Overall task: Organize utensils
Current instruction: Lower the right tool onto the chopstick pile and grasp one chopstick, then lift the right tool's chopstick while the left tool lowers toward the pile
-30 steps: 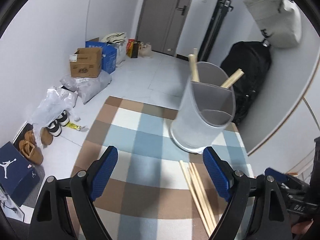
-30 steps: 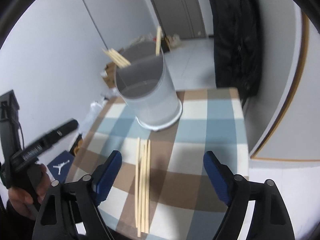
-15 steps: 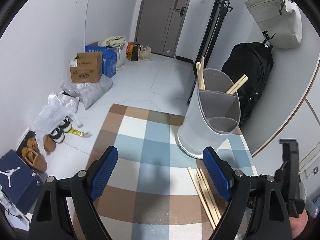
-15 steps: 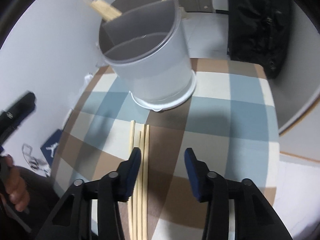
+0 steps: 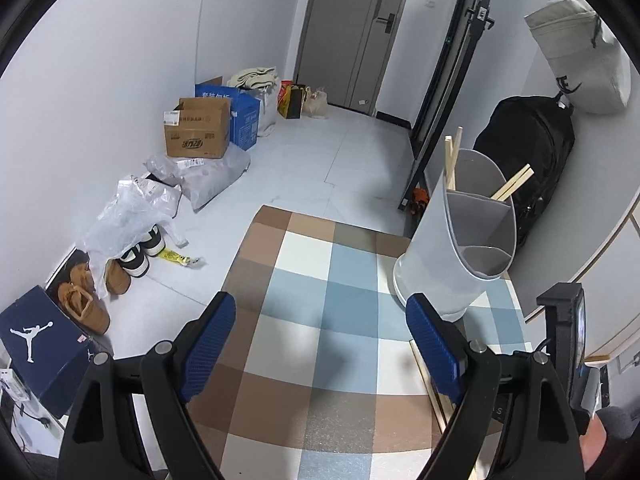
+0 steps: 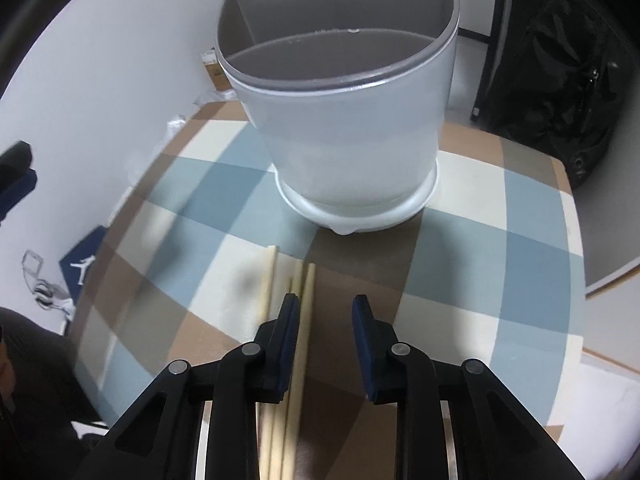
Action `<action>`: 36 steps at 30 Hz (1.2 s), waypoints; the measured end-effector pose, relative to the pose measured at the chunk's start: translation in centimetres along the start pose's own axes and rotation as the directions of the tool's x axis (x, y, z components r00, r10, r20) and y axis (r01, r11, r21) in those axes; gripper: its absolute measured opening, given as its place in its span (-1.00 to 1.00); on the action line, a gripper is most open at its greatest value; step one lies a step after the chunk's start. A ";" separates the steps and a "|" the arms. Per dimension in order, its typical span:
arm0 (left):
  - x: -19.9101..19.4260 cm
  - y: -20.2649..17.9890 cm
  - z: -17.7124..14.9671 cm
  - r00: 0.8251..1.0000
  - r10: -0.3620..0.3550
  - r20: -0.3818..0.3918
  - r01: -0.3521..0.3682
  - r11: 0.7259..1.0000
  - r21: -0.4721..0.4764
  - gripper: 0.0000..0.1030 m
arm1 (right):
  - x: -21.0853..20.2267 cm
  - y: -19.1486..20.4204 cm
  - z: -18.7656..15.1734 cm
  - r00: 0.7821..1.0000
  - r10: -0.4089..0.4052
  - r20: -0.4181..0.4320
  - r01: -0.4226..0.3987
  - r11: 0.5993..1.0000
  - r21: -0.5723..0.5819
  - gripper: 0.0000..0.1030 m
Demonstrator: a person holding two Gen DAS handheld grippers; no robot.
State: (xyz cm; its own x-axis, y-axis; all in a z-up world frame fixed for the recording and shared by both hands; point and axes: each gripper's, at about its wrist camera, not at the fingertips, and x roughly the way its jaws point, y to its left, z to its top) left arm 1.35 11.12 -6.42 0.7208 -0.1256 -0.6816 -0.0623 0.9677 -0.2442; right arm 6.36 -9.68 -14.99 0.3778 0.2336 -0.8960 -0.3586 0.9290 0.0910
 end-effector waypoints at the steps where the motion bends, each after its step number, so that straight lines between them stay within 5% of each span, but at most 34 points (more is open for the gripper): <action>1: 0.0 0.0 0.0 1.000 0.000 0.002 0.000 1.000 0.000 0.63 | 0.3 0.0 0.0 1.000 0.001 -0.014 -0.001 1.000 -0.004 -0.54; 20: -0.5 0.5 0.2 1.000 -0.010 0.004 0.010 1.000 -0.019 0.63 | 2.4 1.7 2.5 0.991 -0.113 -0.067 0.111 0.993 -0.033 -0.61; 22: -0.7 0.5 0.2 1.000 -0.012 0.007 0.012 1.000 -0.018 0.63 | 2.5 1.9 2.7 0.989 -0.124 -0.077 0.122 0.992 -0.035 -0.69; 23: -0.6 0.6 0.2 1.000 -0.017 0.006 0.017 1.000 -0.016 0.63 | 2.6 2.0 2.8 0.989 -0.126 -0.081 0.123 0.992 -0.035 -0.91; 27: -0.3 0.7 0.1 0.999 -0.049 -0.012 0.049 0.999 -0.018 0.63 | 2.5 1.8 2.7 0.991 -0.107 -0.082 0.107 0.994 -0.004 -0.92; 36: 1.5 -0.3 -1.0 0.988 -0.087 -0.125 0.084 0.996 -0.029 0.63 | -2.4 -0.5 1.7 0.996 -0.052 0.073 0.045 0.995 0.092 -0.93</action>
State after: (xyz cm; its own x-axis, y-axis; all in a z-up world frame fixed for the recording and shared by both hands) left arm 1.81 10.47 -8.05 0.6316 -0.2356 -0.7386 -0.0214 0.9470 -0.3204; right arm 7.07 -10.25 -12.13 0.4571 0.2051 -0.8654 -0.2608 0.9612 0.0901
